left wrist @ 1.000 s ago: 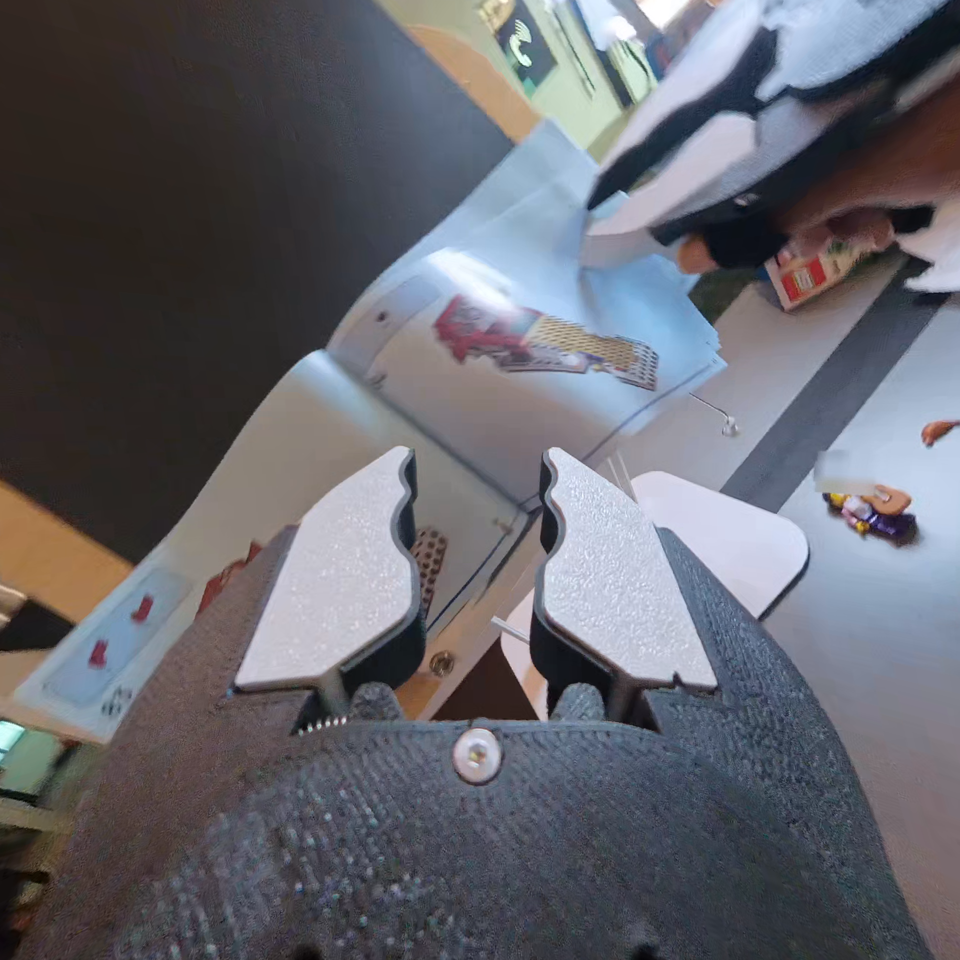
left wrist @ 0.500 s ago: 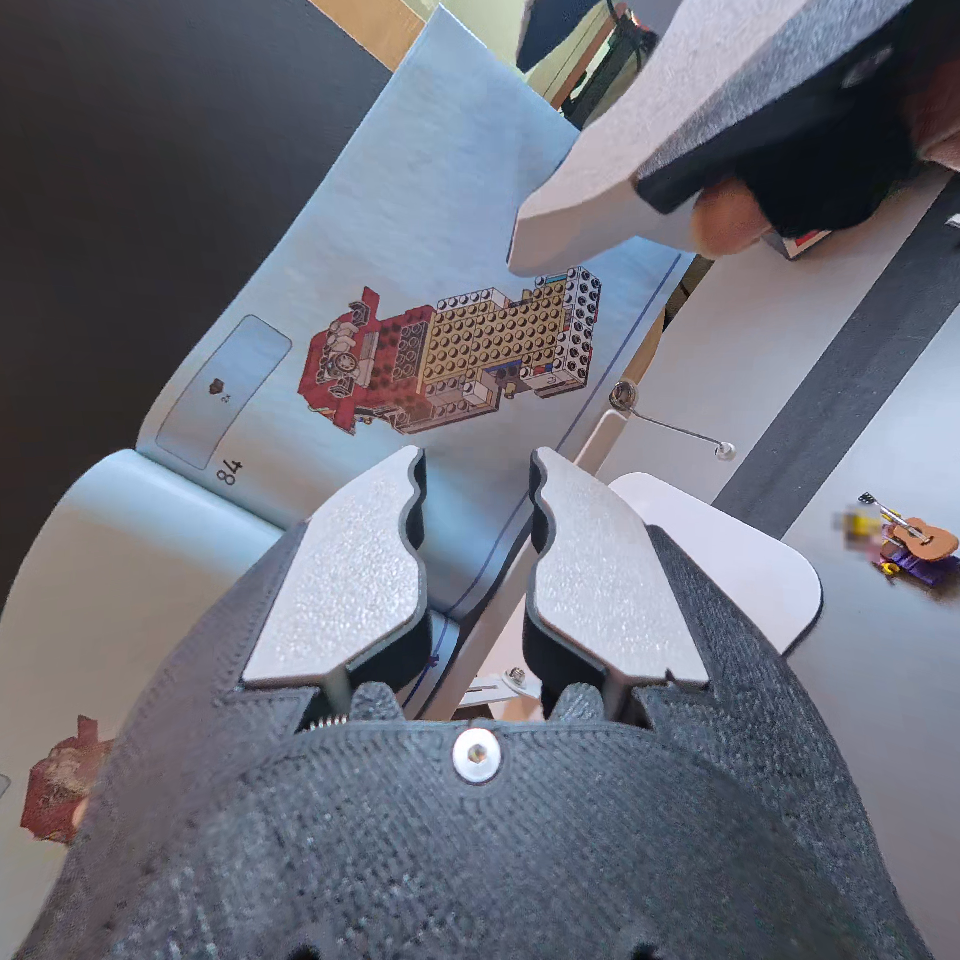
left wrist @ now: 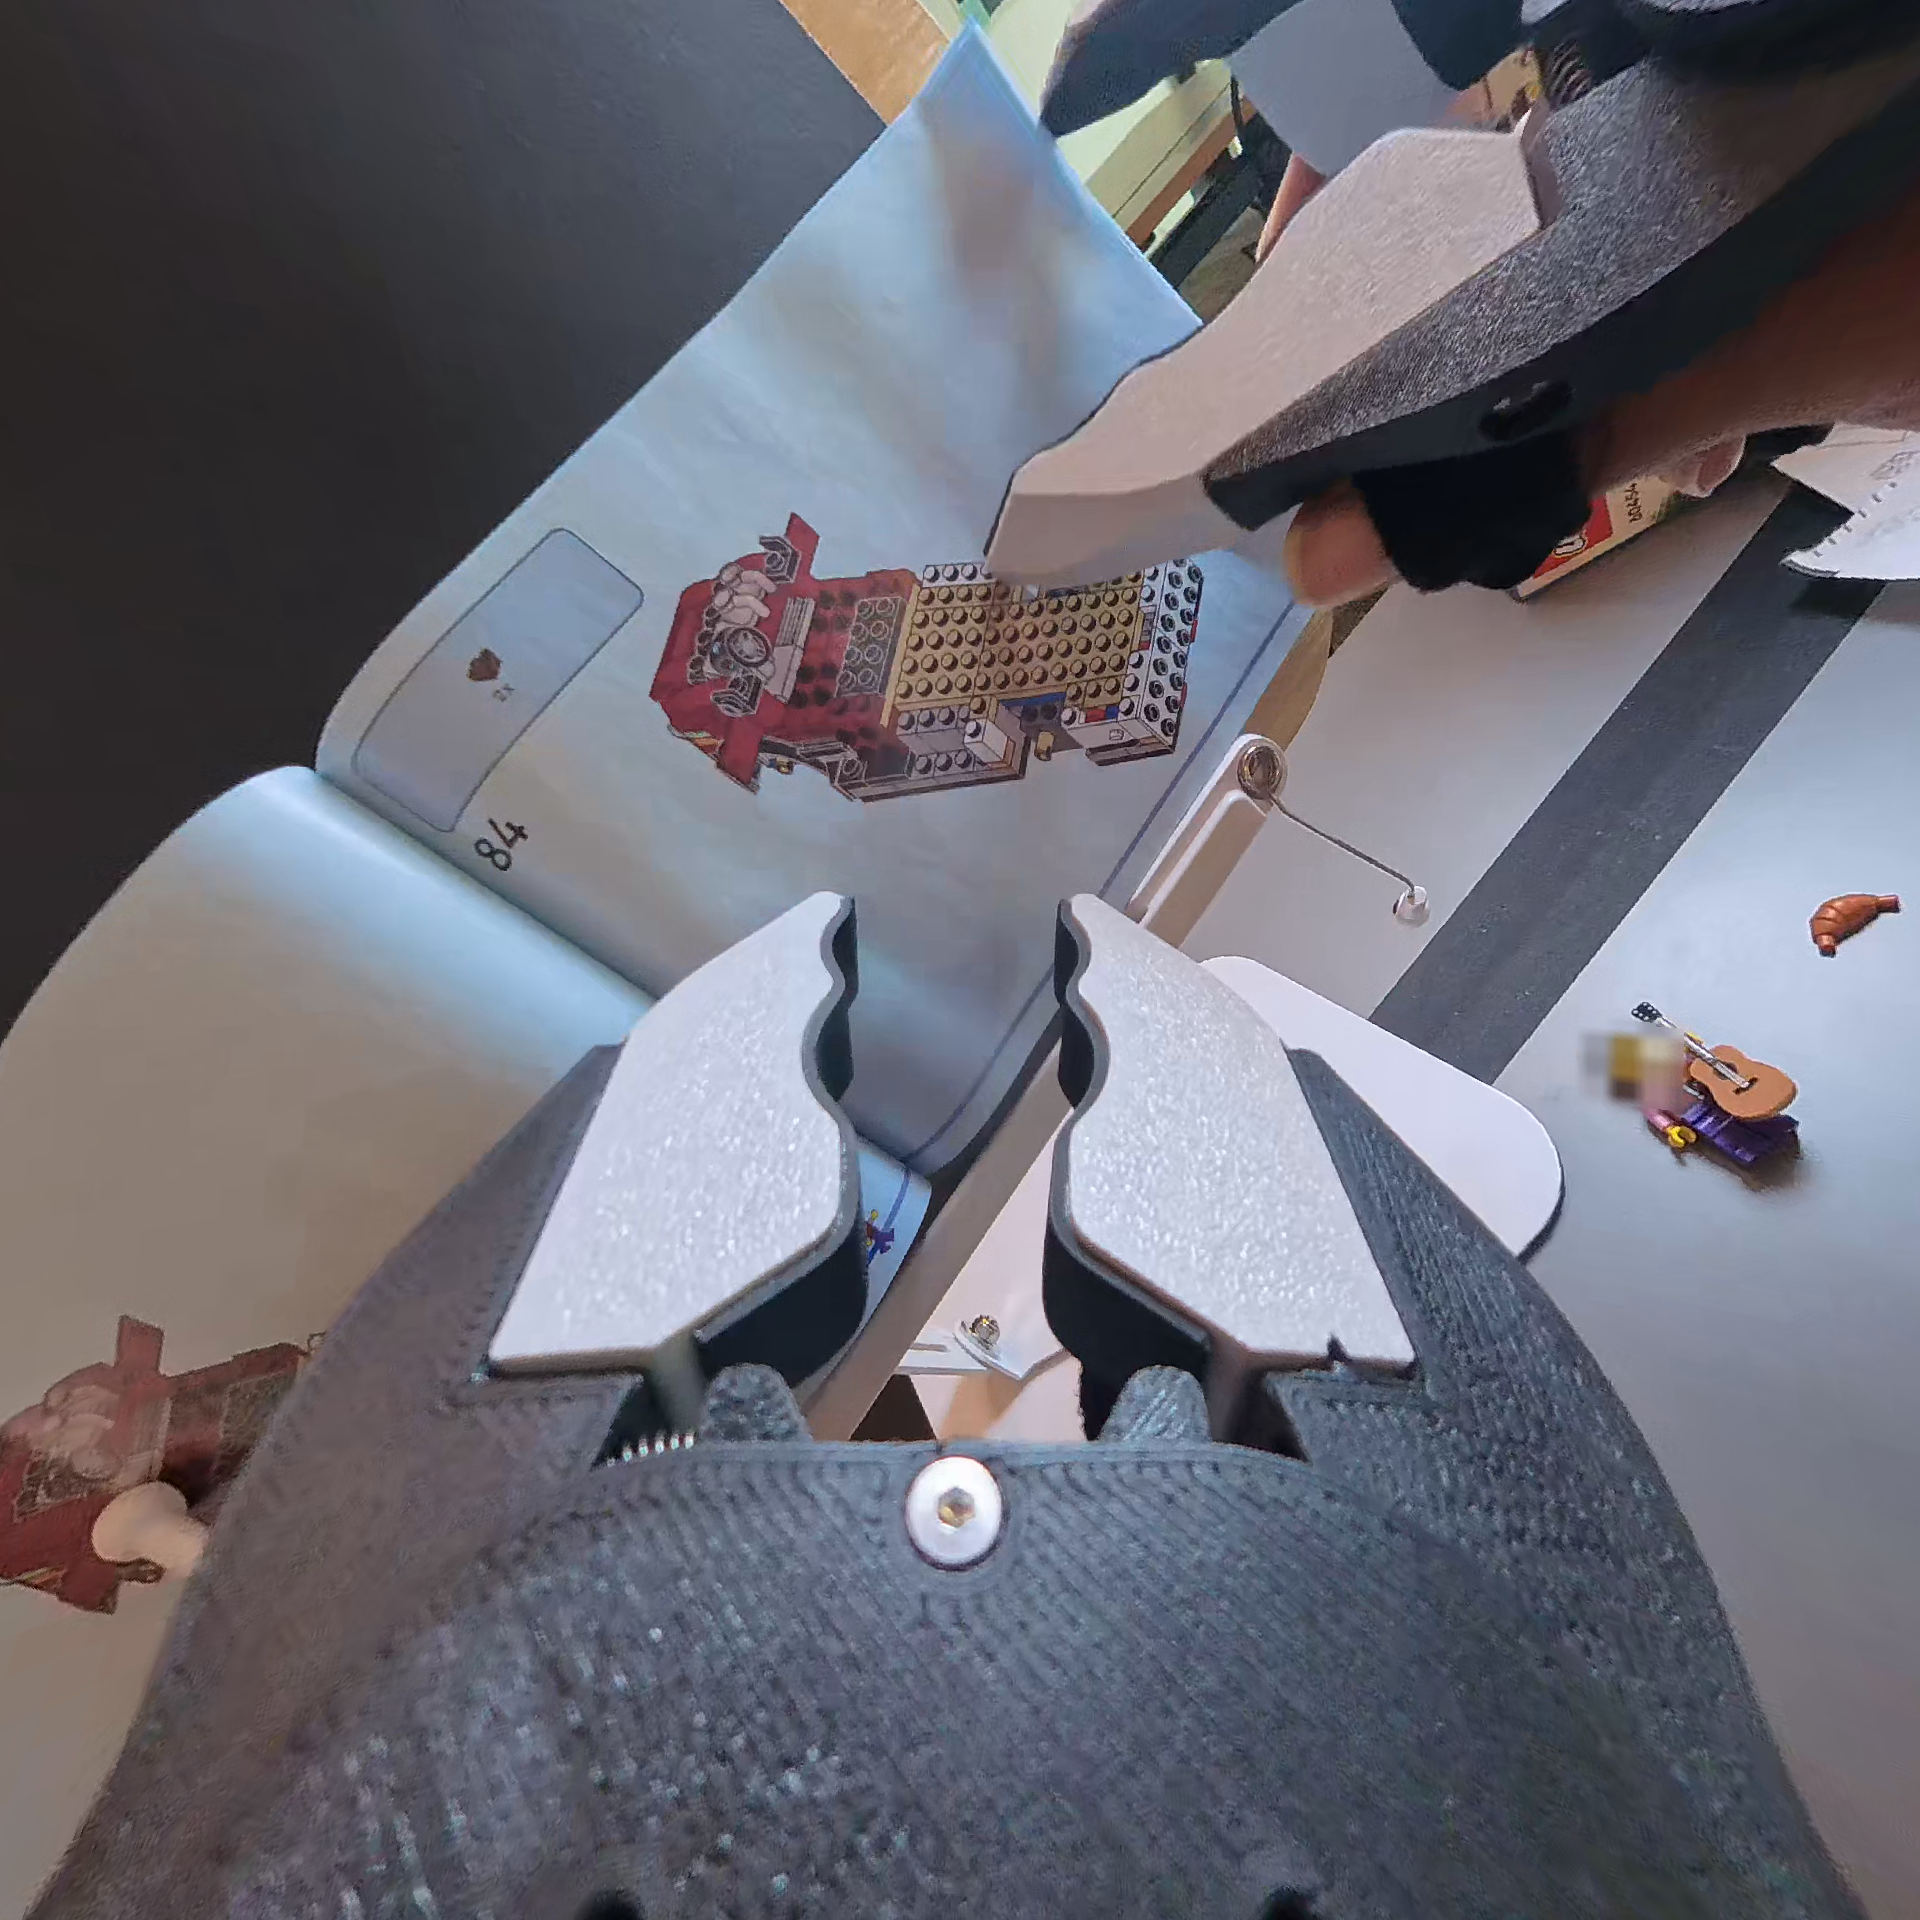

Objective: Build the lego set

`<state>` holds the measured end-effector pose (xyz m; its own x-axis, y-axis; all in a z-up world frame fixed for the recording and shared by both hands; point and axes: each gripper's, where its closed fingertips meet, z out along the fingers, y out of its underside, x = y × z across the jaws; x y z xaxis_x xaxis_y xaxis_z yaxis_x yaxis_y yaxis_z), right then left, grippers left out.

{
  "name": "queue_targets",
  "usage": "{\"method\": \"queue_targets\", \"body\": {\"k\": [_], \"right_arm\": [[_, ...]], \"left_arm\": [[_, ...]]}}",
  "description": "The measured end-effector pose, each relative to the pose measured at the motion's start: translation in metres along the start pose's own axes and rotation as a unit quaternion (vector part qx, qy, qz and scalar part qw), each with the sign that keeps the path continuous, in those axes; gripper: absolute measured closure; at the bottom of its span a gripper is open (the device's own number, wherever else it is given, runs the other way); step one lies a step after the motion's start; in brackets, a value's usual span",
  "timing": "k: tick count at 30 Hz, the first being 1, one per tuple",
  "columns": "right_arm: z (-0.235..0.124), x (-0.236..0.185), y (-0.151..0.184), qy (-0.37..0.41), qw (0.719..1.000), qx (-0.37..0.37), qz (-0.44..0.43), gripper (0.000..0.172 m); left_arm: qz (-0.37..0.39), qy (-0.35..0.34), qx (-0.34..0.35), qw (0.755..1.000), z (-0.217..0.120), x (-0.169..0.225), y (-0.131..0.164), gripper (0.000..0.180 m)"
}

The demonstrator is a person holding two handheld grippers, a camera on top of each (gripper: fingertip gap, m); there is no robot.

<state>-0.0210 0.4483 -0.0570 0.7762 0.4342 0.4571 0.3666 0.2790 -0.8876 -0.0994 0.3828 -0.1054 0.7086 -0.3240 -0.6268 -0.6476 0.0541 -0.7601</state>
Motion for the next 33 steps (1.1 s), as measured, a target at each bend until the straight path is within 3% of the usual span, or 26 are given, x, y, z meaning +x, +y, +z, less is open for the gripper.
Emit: {"method": "queue_targets", "body": {"k": [2, 4, 12, 17, 23, 27, 29, 33], "right_arm": [[0.004, -0.001, 0.002, -0.007, 1.0, -0.01, 0.007, 0.08], [0.002, 0.001, -0.004, -0.006, 1.0, 0.002, 0.015, 0.084], [-0.022, 0.013, -0.015, 0.048, 0.996, 0.068, 0.011, 0.118], [-0.015, 0.002, -0.012, 0.013, 0.998, 0.05, -0.023, 0.088], [0.006, -0.003, -0.002, -0.025, 1.0, 0.007, -0.01, 0.077], [0.009, -0.006, -0.003, -0.029, 0.999, 0.008, -0.013, 0.078], [0.008, -0.009, -0.004, -0.032, 0.999, 0.012, -0.021, 0.087], [0.003, -0.017, -0.008, -0.034, 0.998, 0.017, -0.041, 0.122]], "left_arm": [[0.004, -0.001, -0.002, 1.0, 0.001, 0.0, 0.0, 0.144], [-0.001, 0.0, 0.001, 1.0, 0.001, 0.0, 0.0, 0.144], [-0.007, 0.006, 0.007, 1.0, -0.001, 0.001, 0.001, 0.144], [-0.008, 0.007, 0.006, 1.0, 0.0, 0.001, 0.001, 0.144], [-0.006, 0.005, 0.006, 1.0, 0.0, 0.001, 0.001, 0.144], [-0.008, 0.006, 0.006, 1.0, -0.001, 0.0, 0.002, 0.145], [-0.008, 0.006, 0.007, 1.0, -0.001, 0.0, 0.002, 0.145], [-0.018, 0.006, 0.014, 1.0, -0.005, 0.0, -0.001, 0.145]]}}
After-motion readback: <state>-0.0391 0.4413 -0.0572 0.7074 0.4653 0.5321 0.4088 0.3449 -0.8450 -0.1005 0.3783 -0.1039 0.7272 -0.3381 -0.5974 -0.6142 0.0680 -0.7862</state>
